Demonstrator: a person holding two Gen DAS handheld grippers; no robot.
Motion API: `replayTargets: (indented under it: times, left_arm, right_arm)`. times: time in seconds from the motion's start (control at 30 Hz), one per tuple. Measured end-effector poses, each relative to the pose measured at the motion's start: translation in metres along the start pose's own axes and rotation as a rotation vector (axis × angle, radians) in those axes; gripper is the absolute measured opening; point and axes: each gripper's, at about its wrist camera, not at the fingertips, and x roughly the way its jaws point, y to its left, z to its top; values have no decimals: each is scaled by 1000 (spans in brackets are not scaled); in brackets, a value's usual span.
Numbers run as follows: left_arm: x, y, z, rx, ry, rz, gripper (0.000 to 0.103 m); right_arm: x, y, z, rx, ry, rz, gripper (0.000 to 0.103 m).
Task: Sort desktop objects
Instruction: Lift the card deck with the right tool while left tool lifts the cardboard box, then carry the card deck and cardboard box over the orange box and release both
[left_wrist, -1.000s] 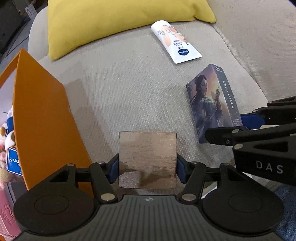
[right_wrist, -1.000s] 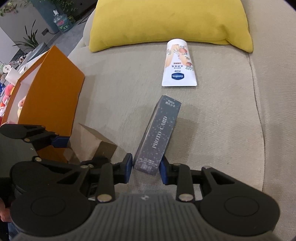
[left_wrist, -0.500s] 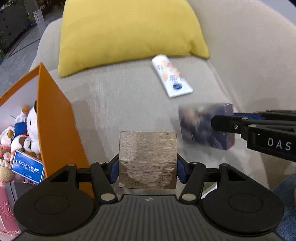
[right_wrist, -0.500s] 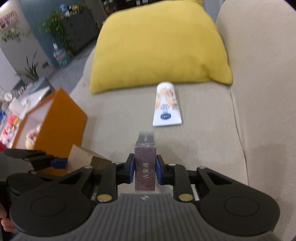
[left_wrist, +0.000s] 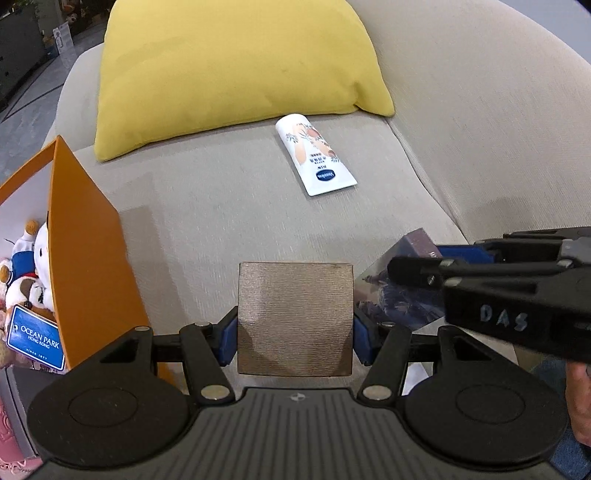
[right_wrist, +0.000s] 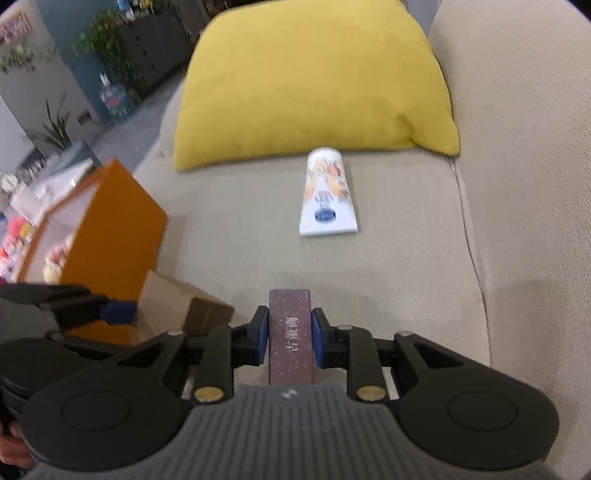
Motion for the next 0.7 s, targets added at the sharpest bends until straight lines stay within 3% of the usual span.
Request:
replayTargets:
  times: [0.27, 0.7]
  left_arm:
    - [-5, -6, -14, 36, -4, 14, 68]
    - [-86, 5, -24, 35, -171, -65, 68]
  right_arm:
    - [-2, 6, -12, -11, 56, -37, 25]
    - [-54, 22, -10, -7, -91, -34, 24]
